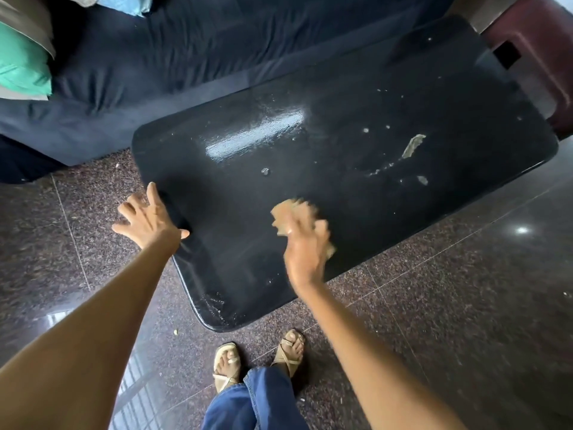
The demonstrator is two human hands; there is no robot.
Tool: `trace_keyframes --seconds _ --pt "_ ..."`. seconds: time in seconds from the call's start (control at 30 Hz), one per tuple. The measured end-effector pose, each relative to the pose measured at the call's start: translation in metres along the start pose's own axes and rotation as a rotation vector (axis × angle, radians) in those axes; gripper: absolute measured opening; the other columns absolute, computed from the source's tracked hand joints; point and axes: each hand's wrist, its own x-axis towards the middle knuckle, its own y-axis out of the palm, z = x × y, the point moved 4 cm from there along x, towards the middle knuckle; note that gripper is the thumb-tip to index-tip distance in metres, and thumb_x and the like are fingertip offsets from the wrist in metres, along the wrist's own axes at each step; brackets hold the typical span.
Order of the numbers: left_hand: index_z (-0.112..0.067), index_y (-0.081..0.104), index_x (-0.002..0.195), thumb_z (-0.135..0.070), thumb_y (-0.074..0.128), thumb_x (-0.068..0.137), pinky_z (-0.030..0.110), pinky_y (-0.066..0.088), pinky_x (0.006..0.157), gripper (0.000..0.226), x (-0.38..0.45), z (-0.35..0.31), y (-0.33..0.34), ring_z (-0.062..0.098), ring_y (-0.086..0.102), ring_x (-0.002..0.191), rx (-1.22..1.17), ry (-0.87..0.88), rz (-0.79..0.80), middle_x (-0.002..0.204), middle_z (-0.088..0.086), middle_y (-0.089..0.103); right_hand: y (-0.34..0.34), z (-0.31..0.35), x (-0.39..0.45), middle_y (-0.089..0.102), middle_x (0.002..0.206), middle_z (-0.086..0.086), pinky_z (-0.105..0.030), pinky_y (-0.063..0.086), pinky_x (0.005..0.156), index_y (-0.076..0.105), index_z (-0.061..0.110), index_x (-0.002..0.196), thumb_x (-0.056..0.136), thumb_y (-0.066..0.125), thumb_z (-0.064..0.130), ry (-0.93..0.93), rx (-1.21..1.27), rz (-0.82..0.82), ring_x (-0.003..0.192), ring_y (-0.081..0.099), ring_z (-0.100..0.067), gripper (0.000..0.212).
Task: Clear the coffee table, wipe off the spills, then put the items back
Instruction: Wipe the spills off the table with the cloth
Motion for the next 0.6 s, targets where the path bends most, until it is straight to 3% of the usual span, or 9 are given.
trace_keyframes --seconds 0.1,0.17,0.27,0.37,0.43,0.5,0.6 --pt "-0.025 0.016 0.143 -0.028 0.086 0.062 0.054 0.029 0.102 0.108 0.001 0.001 -0.002 0.035 0.024 0.131 -0.011 -0.013 0.007 0.144 0.02 0.024 0.012 0.071 -0.093 0.055 0.119 0.002 -0.034 0.045 0.06 0.056 0.03 0.11 0.085 0.046 0.017 -0.367 0.237 0.192 0.08 0.052 -0.022 0.03" --pt "-0.025 0.015 0.144 -0.028 0.086 0.062 0.054 0.029 0.102 0.108 0.0 0.0 -0.001 0.035 0.023 0.131 0.001 -0.002 0.006 0.145 0.019 0.023 0.016 0.106 -0.145 0.06 0.122 0.004 -0.032 0.041 0.063 0.063 0.029 0.104 0.078 0.055 0.013 -0.641 0.254 0.245 0.083 0.047 -0.017 0.032" --pt "-0.027 0.013 0.146 -0.028 0.086 0.062 0.054 0.027 0.103 0.111 0.002 -0.002 -0.001 0.034 0.022 0.132 0.001 0.002 -0.001 0.146 0.02 0.022 0.03 0.12 -0.143 0.06 0.123 -0.001 -0.031 0.043 0.066 0.069 0.023 0.1 0.08 0.053 0.013 -0.822 0.315 0.331 0.086 0.043 -0.02 0.027" --pt "-0.027 0.012 0.146 -0.029 0.087 0.06 0.055 0.028 0.103 0.114 0.004 0.0 -0.002 0.035 0.022 0.132 0.008 -0.009 0.008 0.145 0.02 0.022 0.038 0.099 -0.092 0.058 0.127 -0.003 -0.037 0.045 0.067 0.068 0.021 0.102 0.084 0.042 0.015 -0.804 0.333 0.375 0.085 0.051 -0.029 0.032" --pt "-0.026 0.012 0.146 -0.031 0.087 0.059 0.055 0.028 0.103 0.115 0.004 0.0 -0.002 0.035 0.022 0.133 0.018 -0.004 0.02 0.145 0.02 0.022 0.037 0.07 -0.051 0.06 0.118 -0.005 -0.037 0.046 0.066 0.067 0.027 0.105 0.078 0.054 0.012 -0.743 0.238 0.343 0.081 0.055 -0.03 0.033" --pt "-0.027 0.011 0.146 -0.032 0.087 0.06 0.054 0.028 0.104 0.114 0.001 0.0 -0.003 0.034 0.021 0.133 0.029 0.015 0.016 0.146 0.019 0.02 0.029 0.028 -0.009 0.06 0.1 -0.007 -0.034 0.044 0.064 0.067 0.034 0.105 0.075 0.056 0.014 -0.516 0.168 0.244 0.077 0.055 -0.028 0.037" --pt "-0.028 0.009 0.148 -0.032 0.084 0.064 0.052 0.027 0.104 0.112 -0.003 -0.001 -0.002 0.032 0.021 0.134 0.023 0.038 0.006 0.147 0.019 0.02 0.006 -0.044 0.038 0.057 0.108 -0.007 -0.034 0.047 0.065 0.06 0.04 0.114 0.079 0.042 0.016 -0.119 -0.032 0.102 0.082 0.051 -0.029 0.045"
